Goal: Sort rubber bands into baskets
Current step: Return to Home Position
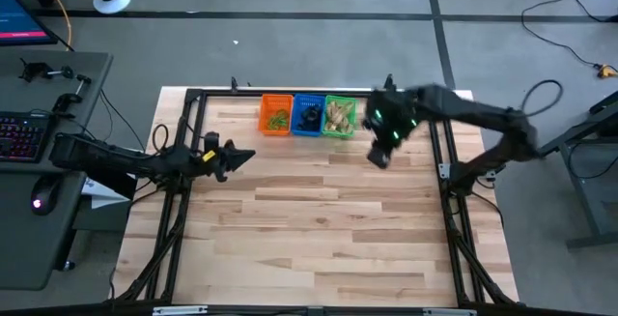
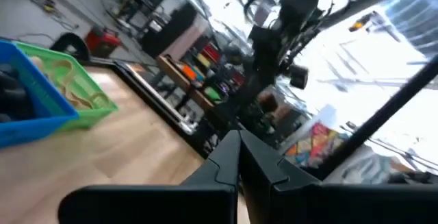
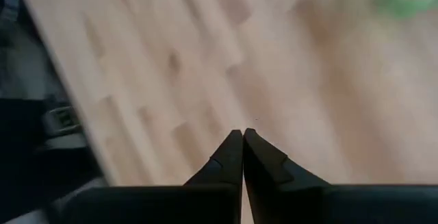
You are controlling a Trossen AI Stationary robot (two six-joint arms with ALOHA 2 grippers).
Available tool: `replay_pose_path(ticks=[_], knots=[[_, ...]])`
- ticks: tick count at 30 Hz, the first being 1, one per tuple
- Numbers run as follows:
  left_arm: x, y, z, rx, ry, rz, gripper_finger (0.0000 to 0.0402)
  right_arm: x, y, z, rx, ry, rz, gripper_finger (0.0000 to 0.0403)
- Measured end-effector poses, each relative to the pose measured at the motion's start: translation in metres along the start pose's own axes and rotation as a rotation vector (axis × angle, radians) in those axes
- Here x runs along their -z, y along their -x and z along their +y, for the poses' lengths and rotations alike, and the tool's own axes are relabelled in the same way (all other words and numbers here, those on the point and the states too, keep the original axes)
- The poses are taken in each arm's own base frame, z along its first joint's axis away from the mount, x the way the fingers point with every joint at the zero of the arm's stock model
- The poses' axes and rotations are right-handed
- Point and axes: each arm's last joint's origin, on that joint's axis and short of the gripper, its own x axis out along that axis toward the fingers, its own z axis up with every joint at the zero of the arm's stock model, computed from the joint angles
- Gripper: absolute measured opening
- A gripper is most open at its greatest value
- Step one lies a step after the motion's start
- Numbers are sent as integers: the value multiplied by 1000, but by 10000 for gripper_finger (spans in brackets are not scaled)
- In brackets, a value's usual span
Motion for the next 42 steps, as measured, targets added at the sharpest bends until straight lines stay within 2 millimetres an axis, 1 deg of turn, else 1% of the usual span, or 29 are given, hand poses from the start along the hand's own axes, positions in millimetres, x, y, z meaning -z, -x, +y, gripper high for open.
replay_pose_path(ticks=[2,4,7,10,13,15,17,20,22,26,35,40,42], knots=[[1,0,0,5,-3,19,0,29,-15,-3,-69,-83,5,0],[2,0,1,-4,-7,29,0,56,-25,-8,-119,-172,-27,0],[4,0,3,-17,-11,44,0,85,-36,-16,-223,-220,-162,0],[4,0,3,-20,-12,49,0,100,-50,-24,-311,-161,-352,0],[4,0,3,-23,-14,52,1,113,-76,-33,-354,9,-487,0],[4,0,3,-24,-14,53,1,121,-96,-40,-364,107,-528,0],[5,0,4,-30,-17,61,1,128,-115,-47,-378,148,-553,0],[6,0,5,-35,-19,66,1,137,-135,-57,-376,206,-629,0],[6,0,5,-37,-20,68,1,143,-145,-64,-368,221,-684,0],[5,2,5,-37,-20,68,1,154,-153,-72,-407,230,-761,0],[-1,6,0,1,-7,26,1,182,-163,-79,-468,307,-774,0],[-9,12,-5,41,8,-20,1,188,-165,-84,-393,358,-740,0],[-12,15,-6,56,13,-36,1,190,-168,-87,-335,374,-725,0]])
